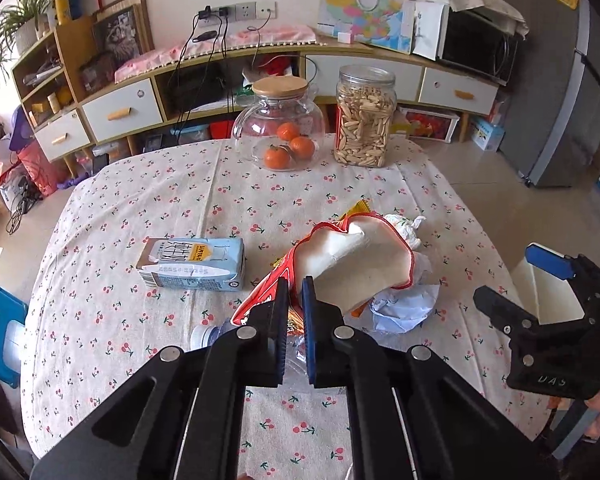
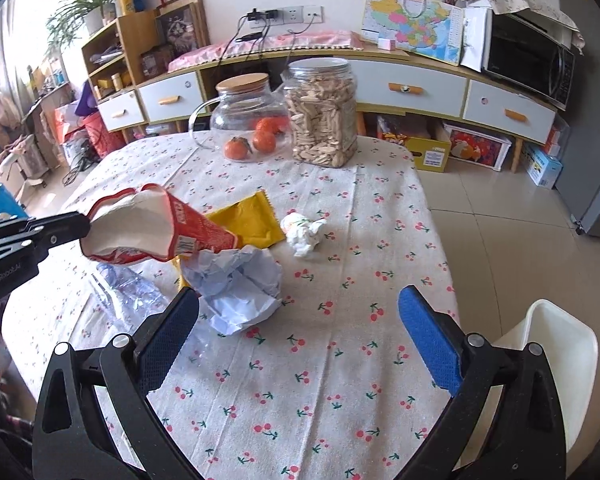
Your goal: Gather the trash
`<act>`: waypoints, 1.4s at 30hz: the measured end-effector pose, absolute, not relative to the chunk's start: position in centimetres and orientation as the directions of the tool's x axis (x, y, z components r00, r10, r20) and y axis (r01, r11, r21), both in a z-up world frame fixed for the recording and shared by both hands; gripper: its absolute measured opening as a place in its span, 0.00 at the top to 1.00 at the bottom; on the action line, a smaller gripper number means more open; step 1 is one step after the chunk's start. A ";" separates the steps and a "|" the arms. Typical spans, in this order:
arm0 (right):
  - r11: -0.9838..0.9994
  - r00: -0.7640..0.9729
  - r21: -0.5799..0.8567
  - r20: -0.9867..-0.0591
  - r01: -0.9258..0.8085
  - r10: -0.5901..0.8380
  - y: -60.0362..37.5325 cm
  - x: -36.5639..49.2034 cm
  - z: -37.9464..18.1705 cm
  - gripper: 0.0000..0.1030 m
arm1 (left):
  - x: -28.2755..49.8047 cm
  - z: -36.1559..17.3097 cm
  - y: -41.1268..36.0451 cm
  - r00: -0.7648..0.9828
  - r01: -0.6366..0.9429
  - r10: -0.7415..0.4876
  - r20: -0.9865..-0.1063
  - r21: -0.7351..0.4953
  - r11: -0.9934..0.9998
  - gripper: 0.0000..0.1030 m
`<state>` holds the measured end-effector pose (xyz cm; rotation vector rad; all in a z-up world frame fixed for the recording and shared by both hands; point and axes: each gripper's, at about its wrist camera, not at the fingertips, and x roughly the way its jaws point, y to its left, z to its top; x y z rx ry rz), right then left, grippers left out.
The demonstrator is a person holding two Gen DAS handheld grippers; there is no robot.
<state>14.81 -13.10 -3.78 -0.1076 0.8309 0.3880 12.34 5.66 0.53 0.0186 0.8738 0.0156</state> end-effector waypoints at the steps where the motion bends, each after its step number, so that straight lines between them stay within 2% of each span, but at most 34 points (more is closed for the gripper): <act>1: 0.918 0.603 0.042 -0.742 -0.395 0.294 -12.5 14.7 -4.0 0.07 | 12.2 0.7 5.8 0.648 -0.017 0.031 -0.761 0.025 1.000 0.94; 5: 0.906 0.601 -0.004 -0.750 -0.422 0.277 -11.2 14.4 -4.6 0.07 | 11.3 2.3 7.1 0.691 -0.064 0.042 -0.722 -0.003 0.998 1.00; 10: 0.919 0.566 0.080 -0.766 -0.386 0.304 -11.7 15.5 -5.2 0.07 | 9.8 4.7 8.7 0.748 -0.101 0.042 -0.662 -0.052 0.994 1.00; 15: 0.932 0.543 0.153 -0.777 -0.330 0.320 -12.4 16.3 -6.0 0.07 | 10.4 3.7 8.8 0.698 -0.055 -0.006 -0.716 -0.062 0.997 0.98; 16: 0.934 0.547 0.157 -0.774 -0.321 0.318 -12.6 16.3 -6.0 0.07 | 10.7 3.2 8.9 0.679 -0.062 -0.006 -0.734 -0.066 0.996 0.96; 17: 0.935 0.552 0.158 -0.771 -0.317 0.317 -12.7 16.3 -5.9 0.07 | 11.2 2.6 9.2 0.650 -0.070 -0.020 -0.760 -0.086 0.994 0.86; 18: 0.937 0.559 0.156 -0.767 -0.313 0.315 -12.9 16.3 -5.7 0.07 | 11.4 2.2 9.6 0.628 -0.091 -0.040 -0.778 -0.124 0.988 0.65; 20: 0.939 0.576 0.153 -0.755 -0.310 0.313 -13.2 16.1 -5.3 0.07 | 11.5 1.5 10.9 0.598 -0.149 -0.086 -0.797 -0.216 0.965 0.42; 23: 0.939 0.586 0.154 -0.747 -0.309 0.315 -13.7 16.0 -4.8 0.07 | 11.7 0.3 12.5 0.560 -0.212 -0.136 -0.817 -0.300 0.930 0.39; 27: 0.937 0.579 0.150 -0.752 -0.315 0.315 -13.7 15.9 -4.8 0.07 | 12.0 -1.7 14.1 0.532 -0.328 -0.149 -0.833 -0.366 0.871 0.20; 30: 0.938 0.585 0.116 -0.754 -0.326 0.297 -13.7 15.6 -4.9 0.07 | 12.6 -2.6 14.2 0.526 -0.395 -0.134 -0.840 -0.381 0.836 0.12; 42: 0.943 0.588 0.108 -0.757 -0.316 0.284 -15.2 15.5 -4.6 0.07 | 16.5 -4.8 9.0 0.446 -0.497 0.112 -0.888 -0.143 0.856 0.11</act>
